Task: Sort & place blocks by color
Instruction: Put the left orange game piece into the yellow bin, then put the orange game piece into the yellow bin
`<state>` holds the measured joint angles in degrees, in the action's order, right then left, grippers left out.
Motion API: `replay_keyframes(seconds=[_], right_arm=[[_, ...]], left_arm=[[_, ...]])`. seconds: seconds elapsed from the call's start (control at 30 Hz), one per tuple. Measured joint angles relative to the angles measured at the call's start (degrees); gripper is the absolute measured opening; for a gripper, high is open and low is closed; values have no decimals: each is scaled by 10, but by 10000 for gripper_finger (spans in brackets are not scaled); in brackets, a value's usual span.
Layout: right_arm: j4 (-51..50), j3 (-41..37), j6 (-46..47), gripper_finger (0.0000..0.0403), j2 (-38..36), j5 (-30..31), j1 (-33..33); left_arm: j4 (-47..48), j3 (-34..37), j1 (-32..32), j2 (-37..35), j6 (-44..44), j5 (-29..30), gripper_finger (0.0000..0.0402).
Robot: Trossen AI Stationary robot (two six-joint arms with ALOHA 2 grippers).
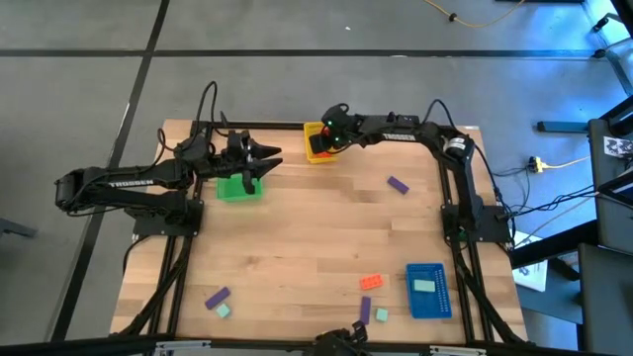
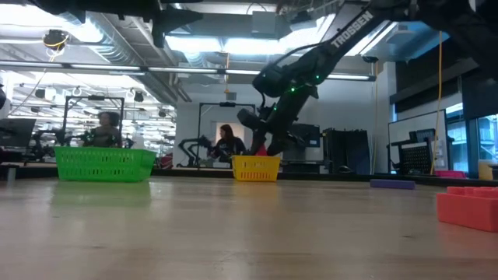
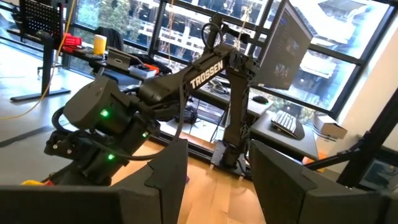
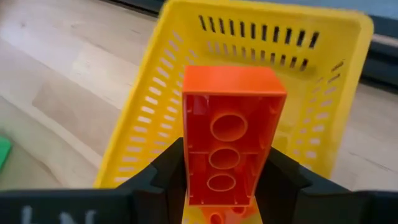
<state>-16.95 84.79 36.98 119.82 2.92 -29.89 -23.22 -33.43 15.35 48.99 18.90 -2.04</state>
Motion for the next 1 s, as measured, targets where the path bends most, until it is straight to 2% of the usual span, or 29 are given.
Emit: replay_keyframes(seconds=[0.1, 0.37, 0.63, 0.8, 1.0], right_arm=[[0, 0, 3, 145, 2, 0, 0], [0, 0, 8, 200, 2, 15, 0], [14, 0, 13, 213, -2, 20, -2], [11, 0, -71, 215, -45, -9, -12], [-82, -19, -221, 215, -146, -63, -5]], left_arm=[[0, 0, 0, 0, 0, 0, 163], [0, 0, 0, 0, 0, 0, 163], [0, 0, 0, 0, 0, 0, 163], [0, 0, 0, 0, 0, 0, 163], [0, 0, 0, 0, 0, -3, 163]])
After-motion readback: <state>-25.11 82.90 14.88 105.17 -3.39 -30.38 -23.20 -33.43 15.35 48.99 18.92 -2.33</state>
